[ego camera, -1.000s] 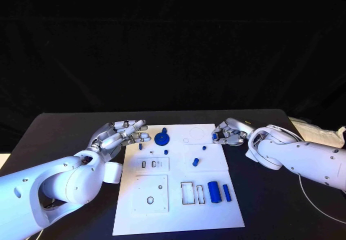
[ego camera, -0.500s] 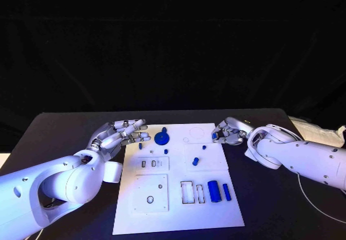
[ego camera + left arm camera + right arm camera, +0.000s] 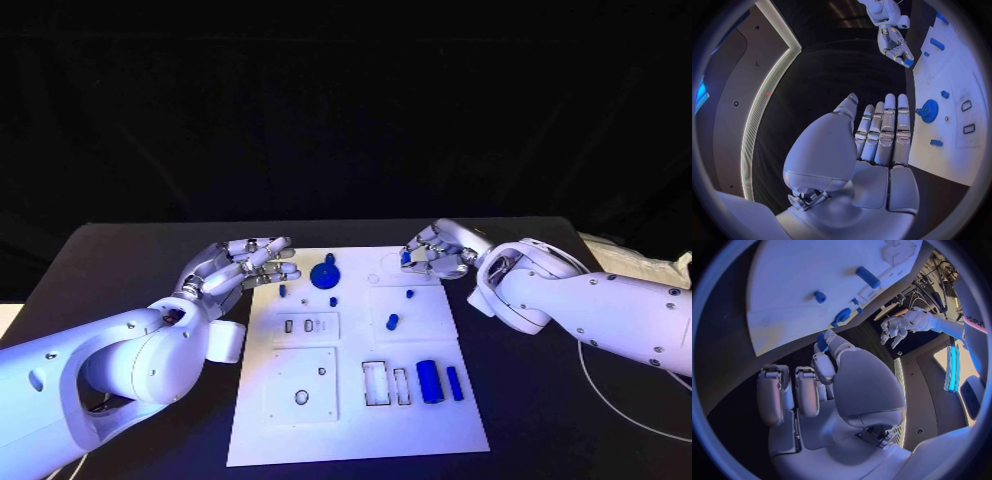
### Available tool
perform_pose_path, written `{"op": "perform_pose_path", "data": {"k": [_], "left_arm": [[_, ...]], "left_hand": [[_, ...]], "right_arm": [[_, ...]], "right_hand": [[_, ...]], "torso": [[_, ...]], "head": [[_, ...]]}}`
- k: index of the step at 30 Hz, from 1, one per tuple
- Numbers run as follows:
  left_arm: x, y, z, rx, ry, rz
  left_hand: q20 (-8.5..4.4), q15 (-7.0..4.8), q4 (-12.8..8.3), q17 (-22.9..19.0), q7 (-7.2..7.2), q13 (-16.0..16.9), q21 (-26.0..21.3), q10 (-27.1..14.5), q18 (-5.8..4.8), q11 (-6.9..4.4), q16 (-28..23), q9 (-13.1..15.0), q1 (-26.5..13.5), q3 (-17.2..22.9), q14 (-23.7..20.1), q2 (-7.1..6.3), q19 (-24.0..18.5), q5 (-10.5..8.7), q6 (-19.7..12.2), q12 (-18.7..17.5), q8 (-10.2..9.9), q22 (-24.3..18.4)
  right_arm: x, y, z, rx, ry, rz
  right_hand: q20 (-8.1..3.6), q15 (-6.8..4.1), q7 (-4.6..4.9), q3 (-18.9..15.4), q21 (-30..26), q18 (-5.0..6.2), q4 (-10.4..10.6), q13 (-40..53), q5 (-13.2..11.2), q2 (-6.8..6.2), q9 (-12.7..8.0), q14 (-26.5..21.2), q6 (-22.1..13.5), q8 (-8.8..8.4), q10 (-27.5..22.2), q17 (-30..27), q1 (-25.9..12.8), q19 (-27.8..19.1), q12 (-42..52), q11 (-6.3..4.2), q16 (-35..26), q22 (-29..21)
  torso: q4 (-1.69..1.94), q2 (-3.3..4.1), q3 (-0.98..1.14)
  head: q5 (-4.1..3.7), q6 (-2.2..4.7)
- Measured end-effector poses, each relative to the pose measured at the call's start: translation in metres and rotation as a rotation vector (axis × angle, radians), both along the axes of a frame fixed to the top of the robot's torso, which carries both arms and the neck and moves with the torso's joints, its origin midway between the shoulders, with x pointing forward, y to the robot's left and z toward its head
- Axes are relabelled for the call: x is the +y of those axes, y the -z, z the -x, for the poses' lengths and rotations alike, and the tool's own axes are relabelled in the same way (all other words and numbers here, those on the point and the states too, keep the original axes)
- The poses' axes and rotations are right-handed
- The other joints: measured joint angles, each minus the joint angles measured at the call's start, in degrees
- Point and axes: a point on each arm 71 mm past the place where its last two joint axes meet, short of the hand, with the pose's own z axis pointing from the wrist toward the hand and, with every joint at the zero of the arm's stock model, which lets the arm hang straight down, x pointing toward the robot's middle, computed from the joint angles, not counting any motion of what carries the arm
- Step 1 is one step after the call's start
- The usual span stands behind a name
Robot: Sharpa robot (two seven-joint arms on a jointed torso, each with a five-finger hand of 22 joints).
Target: Assemble the parts on the task board
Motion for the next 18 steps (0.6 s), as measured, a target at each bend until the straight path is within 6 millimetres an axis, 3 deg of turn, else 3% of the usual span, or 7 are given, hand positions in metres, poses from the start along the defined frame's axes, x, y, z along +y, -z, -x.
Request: {"op": "perform_pose_path", "data": {"k": [5,9,18], "left_arm": [[0.003,0.001,-0.002,0.0,-0.008,-0.003],[0.004,0.001,-0.003,0.0,-0.012,-0.006],[0.006,0.002,-0.004,-0.001,-0.018,-0.008]], "left_hand": [[0.0,0.0,0.0,0.0,0.0,0.0,0.0,0.0,0.0,0.0,0.0,0.0,0.0,0.0,0.0,0.0,0.0,0.0,0.0,0.0,0.0,0.0],[0.0,0.0,0.0,0.0,0.0,0.0,0.0,0.0,-0.01,0.0,0.0,0.0,0.0,0.0,0.0,0.0,0.0,0.0,0.0,0.0,0.0,0.0],[0.21,0.0,-0.2,0.1,0.0,0.0,0.0,0.0,-0.01,0.0,-0.2,0.0,0.0,0.2,0.0,0.0,0.2,0.0,0.0,0.0,0.0,-0.1]], "right_arm": [[0.056,-0.002,0.01,0.024,-0.069,-0.009],[0.087,0.005,0.018,0.041,-0.099,0.016],[0.131,0.026,0.032,0.073,-0.147,0.082]], "right_hand": [[0.0,0.0,0.0,0.2,-0.1,0.0,-0.1,-0.6,0.1,0.23,0.0,0.0,0.0,0.0,-0.1,0.0,-0.2,0.0,-1.5,-0.43,-0.3,0.0],[0.0,0.0,0.0,0.6,-0.3,0.0,-0.6,-1.3,0.6,0.24,0.0,0.0,0.0,-0.01,-0.2,0.0,-0.2,0.0,-2.2,-0.58,-0.4,0.0],[0.01,0.01,-0.01,0.6,-0.5,0.0,-0.6,-1.5,0.9,0.2,0.0,0.0,0.0,-0.18,-0.5,0.0,-0.3,0.0,-2.6,-0.24,-0.4,0.0]], "torso": [[0.1,0.0,-0.04],[0.21,0.04,-0.09],[0.31,0.09,-0.2]], "head": [[0.59,-0.26],[1.04,-0.49],[2.1,-1.16]]}}
